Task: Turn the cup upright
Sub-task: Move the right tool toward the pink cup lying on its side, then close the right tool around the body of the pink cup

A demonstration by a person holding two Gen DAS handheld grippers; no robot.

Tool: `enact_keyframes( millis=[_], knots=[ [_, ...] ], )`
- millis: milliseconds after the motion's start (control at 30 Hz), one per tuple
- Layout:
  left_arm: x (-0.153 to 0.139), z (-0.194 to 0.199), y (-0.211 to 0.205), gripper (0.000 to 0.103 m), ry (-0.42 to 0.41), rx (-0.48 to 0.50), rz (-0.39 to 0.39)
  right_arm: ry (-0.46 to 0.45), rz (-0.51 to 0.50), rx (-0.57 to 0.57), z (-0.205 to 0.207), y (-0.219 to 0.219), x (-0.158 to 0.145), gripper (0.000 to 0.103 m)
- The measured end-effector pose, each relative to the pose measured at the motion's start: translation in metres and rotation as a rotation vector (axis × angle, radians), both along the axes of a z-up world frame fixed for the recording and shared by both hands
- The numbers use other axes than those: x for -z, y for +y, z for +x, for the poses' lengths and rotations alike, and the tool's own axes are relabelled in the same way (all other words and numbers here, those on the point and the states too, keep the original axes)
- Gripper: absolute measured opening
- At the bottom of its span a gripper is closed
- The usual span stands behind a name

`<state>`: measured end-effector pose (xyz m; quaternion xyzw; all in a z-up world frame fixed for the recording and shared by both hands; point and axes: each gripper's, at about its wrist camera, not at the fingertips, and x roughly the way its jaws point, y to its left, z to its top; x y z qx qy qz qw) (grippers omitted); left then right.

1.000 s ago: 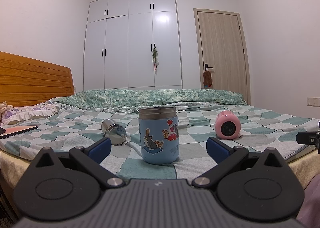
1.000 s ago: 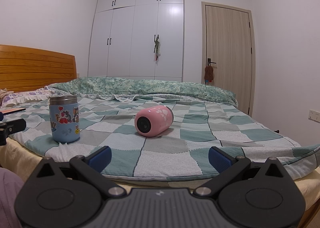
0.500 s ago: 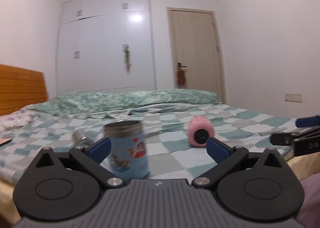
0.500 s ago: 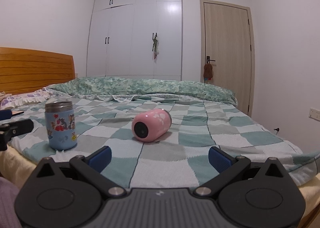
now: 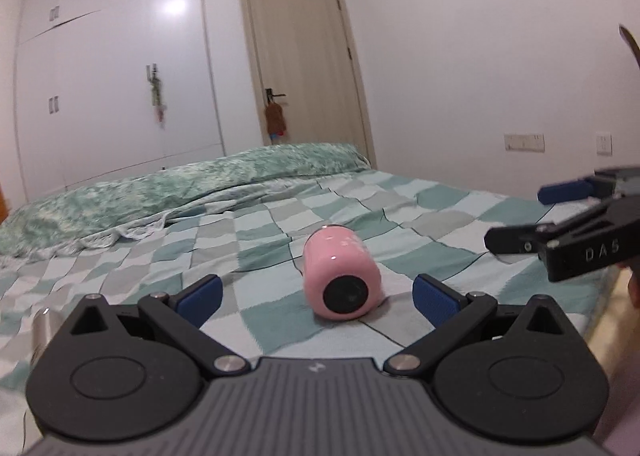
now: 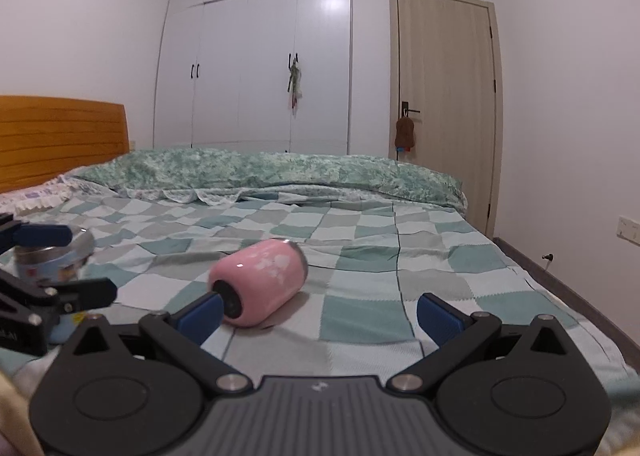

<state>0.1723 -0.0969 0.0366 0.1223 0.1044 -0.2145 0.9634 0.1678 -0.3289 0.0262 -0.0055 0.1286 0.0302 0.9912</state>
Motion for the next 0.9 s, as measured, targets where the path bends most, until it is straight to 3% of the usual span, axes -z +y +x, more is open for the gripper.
enact_keyframes(
  millis=[267, 433, 633, 700, 800, 900],
  knots=[
    [0.009, 0.07, -0.009, 0.103, 0.09, 0.077, 0.043, 0.074, 0.013, -0.011, 0.078, -0.005, -0.008, 0.103],
    [0.012, 0.112, 0.003, 0.103, 0.132, 0.087, 0.088, 0.121, 0.017, -0.052, 0.132, 0.016, -0.011, 0.103],
    [-0.004, 0.158, 0.032, 0.103, 0.109, 0.138, 0.125, 0.19, 0.015, -0.07, 0.191, 0.052, -0.01, 0.103],
    [-0.009, 0.166, 0.034, 0.103, 0.093, 0.148, 0.159, 0.218, 0.008, -0.053, 0.205, 0.063, -0.008, 0.103],
    [-0.005, 0.178, 0.037, 0.103, 0.142, 0.167, 0.204, 0.25, 0.007, -0.023, 0.217, 0.073, -0.007, 0.103],
    [0.002, 0.183, 0.042, 0.103, 0.2, 0.162, 0.194, 0.293, 0.002, 0.003, 0.226, 0.079, -0.004, 0.103]
  ],
)
